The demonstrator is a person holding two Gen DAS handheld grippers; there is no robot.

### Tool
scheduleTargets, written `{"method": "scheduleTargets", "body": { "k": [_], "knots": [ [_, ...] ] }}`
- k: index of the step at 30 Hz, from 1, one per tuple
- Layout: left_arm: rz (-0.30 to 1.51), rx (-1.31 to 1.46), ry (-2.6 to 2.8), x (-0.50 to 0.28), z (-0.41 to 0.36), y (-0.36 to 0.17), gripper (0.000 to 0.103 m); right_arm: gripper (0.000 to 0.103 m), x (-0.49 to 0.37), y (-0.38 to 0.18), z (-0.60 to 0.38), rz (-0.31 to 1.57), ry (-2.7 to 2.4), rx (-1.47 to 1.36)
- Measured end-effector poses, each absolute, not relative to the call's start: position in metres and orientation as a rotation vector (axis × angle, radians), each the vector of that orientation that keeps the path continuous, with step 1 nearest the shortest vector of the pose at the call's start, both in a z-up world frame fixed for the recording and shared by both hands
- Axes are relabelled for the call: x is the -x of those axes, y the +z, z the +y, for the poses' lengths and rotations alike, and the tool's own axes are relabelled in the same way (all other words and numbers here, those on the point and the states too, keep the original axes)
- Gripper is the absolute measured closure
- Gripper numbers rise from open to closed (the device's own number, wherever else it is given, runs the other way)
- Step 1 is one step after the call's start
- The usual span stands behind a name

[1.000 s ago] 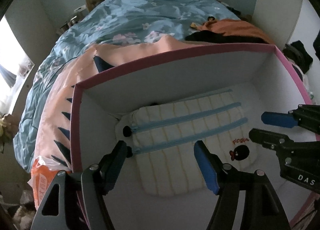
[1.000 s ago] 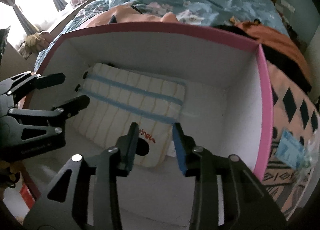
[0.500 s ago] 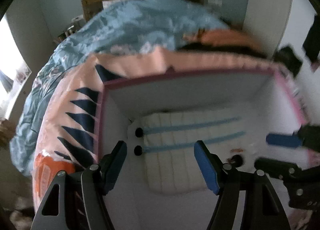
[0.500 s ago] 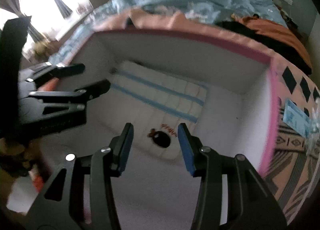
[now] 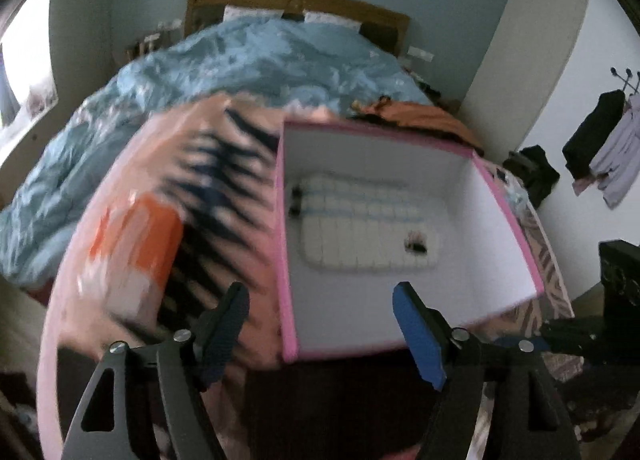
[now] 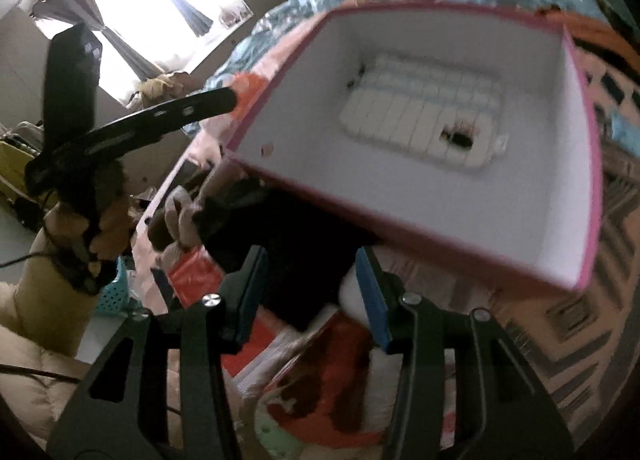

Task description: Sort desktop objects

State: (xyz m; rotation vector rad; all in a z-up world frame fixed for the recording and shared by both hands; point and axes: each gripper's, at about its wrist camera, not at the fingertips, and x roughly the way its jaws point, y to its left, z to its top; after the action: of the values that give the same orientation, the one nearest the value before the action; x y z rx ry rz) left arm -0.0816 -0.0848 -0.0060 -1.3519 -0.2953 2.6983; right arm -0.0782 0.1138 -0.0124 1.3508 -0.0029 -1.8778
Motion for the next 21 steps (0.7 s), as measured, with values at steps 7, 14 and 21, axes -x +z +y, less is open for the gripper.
{"method": "scheduleTargets", "body": {
  "k": [7, 14, 21],
  "knots": [
    [-0.389, 1.527, 2.619, 0.059, -0.095, -0.047, 0.027, 0.04, 0.077, -0.036, 0.106, 0.02, -1.911, -1.425],
    [-0.437, 1.609, 2.543, 0.056, -0.096, -0.07, 0.027, 0.039, 0.085, -0.046, 0.088, 0.07, -1.919, -1.452],
    [-0.474, 1.692, 2.465, 0.056, -0.097, -0.089, 0.027, 0.034, 0.087, -0.05, 0.069, 0.133, -1.907, -1.434]
  ]
}}
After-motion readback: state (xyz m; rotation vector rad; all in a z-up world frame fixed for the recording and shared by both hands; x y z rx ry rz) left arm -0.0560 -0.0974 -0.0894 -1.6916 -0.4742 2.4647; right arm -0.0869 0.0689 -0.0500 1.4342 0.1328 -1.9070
